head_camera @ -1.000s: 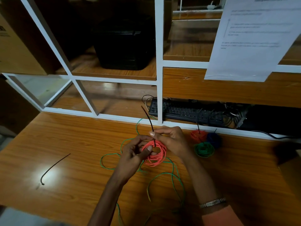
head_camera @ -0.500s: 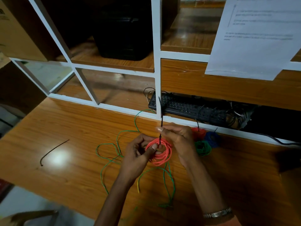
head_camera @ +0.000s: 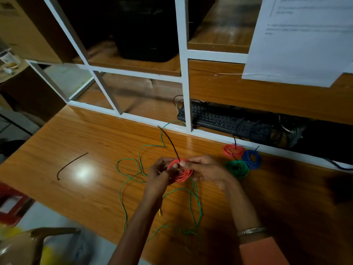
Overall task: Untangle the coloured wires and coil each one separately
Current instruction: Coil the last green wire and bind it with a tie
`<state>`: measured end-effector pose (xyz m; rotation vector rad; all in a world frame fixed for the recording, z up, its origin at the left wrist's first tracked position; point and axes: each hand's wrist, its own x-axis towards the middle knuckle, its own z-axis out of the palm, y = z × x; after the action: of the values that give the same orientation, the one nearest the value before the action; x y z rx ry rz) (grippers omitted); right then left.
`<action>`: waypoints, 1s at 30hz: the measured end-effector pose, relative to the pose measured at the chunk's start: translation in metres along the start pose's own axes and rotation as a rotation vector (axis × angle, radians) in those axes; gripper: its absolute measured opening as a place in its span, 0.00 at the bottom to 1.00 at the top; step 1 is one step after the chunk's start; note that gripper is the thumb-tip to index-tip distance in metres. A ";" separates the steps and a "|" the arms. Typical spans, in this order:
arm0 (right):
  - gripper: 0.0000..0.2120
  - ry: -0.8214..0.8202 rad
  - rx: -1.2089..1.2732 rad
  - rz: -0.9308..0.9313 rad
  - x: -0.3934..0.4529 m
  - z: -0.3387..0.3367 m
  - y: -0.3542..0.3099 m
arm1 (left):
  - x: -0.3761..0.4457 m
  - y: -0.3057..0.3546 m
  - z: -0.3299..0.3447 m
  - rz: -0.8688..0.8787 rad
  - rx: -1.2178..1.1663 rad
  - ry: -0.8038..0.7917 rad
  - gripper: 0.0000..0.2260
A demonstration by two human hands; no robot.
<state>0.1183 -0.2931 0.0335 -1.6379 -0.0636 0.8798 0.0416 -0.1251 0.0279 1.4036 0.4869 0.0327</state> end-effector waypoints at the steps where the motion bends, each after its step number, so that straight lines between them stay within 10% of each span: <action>1: 0.17 0.014 0.051 0.013 -0.001 -0.002 0.005 | 0.003 -0.004 0.002 -0.028 0.002 -0.018 0.05; 11: 0.05 0.693 0.375 0.191 0.032 -0.041 0.038 | 0.032 -0.063 -0.019 -0.280 0.393 -0.166 0.04; 16: 0.10 0.734 0.149 0.178 0.064 -0.049 0.048 | 0.036 -0.083 -0.049 -0.124 0.901 -0.150 0.12; 30: 0.07 0.826 -0.229 0.035 0.055 -0.026 0.063 | 0.018 -0.133 -0.064 0.015 1.269 -0.102 0.15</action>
<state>0.1462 -0.3056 -0.0486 -2.1095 0.4521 0.1698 0.0008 -0.0843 -0.1091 2.6292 0.4075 -0.3988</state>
